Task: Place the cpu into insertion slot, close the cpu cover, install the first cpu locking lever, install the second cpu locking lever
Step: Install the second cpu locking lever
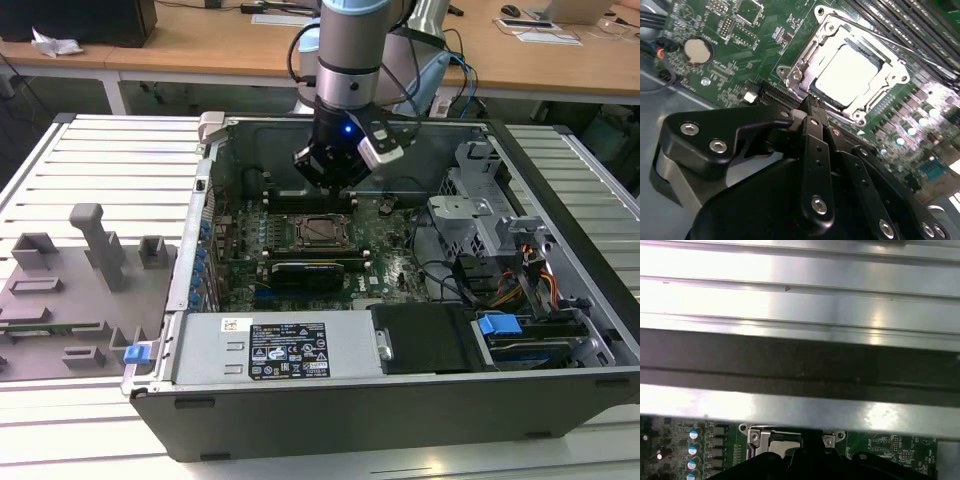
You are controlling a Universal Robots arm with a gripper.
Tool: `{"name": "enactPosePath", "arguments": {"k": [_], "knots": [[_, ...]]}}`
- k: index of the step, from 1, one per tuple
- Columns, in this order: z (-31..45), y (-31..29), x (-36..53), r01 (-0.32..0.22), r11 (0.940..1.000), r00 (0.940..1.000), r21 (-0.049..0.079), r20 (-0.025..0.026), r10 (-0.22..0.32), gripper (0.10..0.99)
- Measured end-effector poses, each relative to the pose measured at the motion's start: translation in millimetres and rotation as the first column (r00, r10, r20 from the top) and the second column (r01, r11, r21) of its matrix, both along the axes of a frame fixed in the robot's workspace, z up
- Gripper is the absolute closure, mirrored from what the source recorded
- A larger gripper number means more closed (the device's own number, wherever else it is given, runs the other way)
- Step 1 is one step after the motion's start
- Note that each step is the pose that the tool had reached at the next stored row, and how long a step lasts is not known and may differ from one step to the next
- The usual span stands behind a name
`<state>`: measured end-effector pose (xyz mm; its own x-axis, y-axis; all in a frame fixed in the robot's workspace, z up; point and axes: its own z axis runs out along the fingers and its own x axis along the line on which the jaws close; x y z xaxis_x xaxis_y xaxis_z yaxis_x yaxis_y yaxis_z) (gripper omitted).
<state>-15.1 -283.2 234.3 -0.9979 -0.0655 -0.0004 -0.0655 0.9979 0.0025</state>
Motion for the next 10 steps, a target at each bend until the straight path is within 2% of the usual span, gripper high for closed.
{"name": "enactPosePath", "arguments": {"k": [1,2,4,7,10], "knots": [[7.0,0.0,0.0,0.000,1.0000,1.0000,0.000,0.0000,0.000,0.980],[10.2,-0.1,0.0,0.000,1.0000,1.0000,0.000,0.0000,0.000,0.980],[10.5,-2.5,-0.1,0.000,1.0000,1.0000,0.000,0.0000,0.000,0.980],[10.5,-11.0,-0.5,0.000,1.0000,1.0000,0.001,-0.0001,0.000,0.980],[10.3,-15.4,-0.5,0.000,1.0000,1.0000,0.001,-0.0001,0.000,0.980]]}}
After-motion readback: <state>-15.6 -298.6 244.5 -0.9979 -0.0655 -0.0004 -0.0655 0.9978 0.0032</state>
